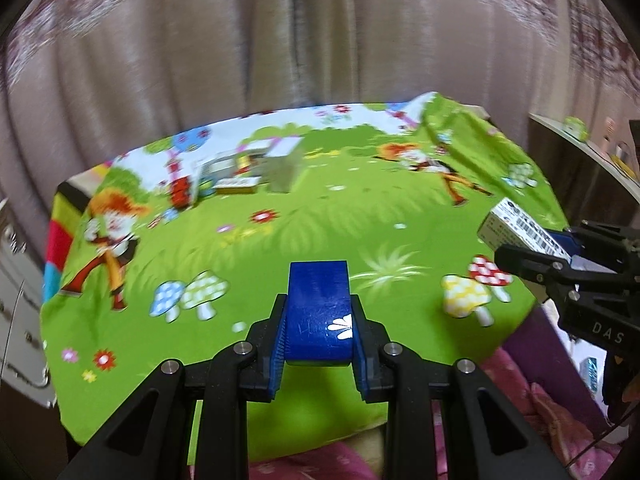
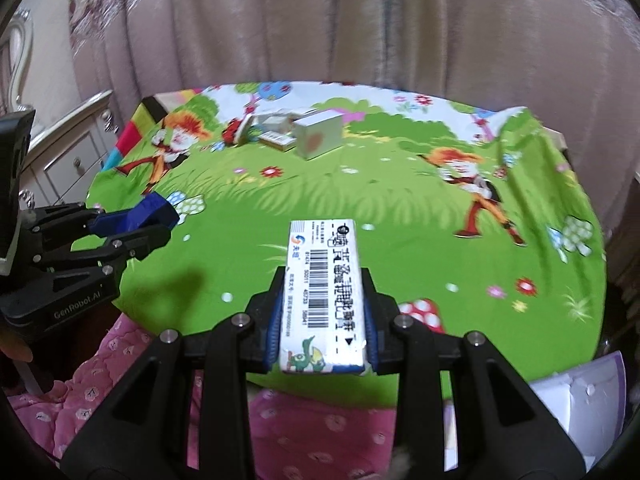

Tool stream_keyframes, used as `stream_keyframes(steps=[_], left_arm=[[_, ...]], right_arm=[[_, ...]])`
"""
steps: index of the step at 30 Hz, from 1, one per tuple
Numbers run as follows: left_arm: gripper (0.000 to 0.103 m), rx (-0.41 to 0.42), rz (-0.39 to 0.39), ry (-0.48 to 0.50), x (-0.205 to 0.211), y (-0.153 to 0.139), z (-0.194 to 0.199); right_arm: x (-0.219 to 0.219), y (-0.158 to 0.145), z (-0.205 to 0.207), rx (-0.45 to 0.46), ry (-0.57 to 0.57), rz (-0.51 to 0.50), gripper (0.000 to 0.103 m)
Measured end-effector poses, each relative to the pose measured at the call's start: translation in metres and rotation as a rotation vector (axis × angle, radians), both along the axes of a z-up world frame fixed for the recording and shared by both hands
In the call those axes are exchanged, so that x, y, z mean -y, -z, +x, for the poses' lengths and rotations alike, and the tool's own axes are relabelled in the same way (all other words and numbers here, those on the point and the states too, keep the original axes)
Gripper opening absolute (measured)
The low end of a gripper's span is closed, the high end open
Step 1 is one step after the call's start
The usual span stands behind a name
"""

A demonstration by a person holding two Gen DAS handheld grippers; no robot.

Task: Organize rigid objects
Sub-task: 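Lift the barcode card and blue block and carry both toward the bin, then open both grippers over the bin to drop the card and block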

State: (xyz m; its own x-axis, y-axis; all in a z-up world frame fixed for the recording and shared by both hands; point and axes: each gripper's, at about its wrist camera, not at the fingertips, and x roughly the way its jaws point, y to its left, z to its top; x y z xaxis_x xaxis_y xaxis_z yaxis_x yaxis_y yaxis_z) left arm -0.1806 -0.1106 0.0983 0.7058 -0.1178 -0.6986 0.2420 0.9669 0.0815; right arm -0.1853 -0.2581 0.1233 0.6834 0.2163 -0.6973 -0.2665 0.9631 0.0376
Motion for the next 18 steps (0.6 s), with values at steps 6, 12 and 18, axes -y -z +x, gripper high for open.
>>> stream_keyframes(steps=[6,12,18], left_arm=[[0.028,-0.006,0.015,0.133,0.052,-0.009,-0.004],[0.028,-0.031,0.042,0.302,0.118,-0.009,-0.007],[0.028,-0.092,0.058,0.482,0.187,0.002,-0.015]], right_arm=[[0.039,-0.008,-0.021,0.027,0.076,-0.003,0.037],[0.087,-0.004,-0.045,0.016,0.193,0.001,0.037],[0.150,0.007,-0.075,-0.028,0.365,-0.002,0.037]])
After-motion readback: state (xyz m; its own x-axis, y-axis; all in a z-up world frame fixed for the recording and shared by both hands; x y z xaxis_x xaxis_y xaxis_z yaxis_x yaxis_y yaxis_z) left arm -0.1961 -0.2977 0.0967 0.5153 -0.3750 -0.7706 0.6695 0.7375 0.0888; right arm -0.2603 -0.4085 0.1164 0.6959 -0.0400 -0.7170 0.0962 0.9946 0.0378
